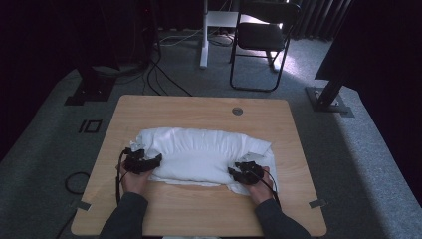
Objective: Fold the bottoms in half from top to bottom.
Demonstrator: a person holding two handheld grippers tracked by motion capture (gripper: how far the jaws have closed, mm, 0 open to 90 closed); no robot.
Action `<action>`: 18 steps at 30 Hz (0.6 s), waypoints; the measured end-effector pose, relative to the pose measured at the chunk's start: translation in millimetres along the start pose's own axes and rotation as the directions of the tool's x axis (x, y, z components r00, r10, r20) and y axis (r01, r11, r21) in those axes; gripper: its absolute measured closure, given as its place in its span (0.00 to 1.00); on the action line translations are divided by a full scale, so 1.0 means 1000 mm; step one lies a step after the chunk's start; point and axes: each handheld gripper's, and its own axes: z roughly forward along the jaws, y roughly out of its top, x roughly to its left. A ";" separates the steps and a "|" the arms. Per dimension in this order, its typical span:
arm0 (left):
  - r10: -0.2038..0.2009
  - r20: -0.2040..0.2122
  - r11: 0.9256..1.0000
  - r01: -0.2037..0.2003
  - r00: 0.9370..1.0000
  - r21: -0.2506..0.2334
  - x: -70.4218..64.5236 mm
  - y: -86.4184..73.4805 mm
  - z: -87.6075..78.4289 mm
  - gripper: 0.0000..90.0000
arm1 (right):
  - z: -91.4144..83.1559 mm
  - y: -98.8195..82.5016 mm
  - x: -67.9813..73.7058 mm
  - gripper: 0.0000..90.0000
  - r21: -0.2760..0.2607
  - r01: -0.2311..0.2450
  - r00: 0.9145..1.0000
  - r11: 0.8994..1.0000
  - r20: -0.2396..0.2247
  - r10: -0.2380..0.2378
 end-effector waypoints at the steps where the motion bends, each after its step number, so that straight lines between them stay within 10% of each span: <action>1: -0.007 -0.002 1.000 0.007 1.000 0.001 0.000 0.000 0.001 0.19 | 0.001 0.001 -0.001 0.65 -0.001 0.002 1.000 1.000 0.000 -0.002; 18: -0.007 -0.039 0.999 0.009 0.999 0.045 0.005 -0.004 0.011 0.03 | 0.002 0.000 -0.003 0.65 -0.009 0.006 1.000 1.000 -0.004 -0.006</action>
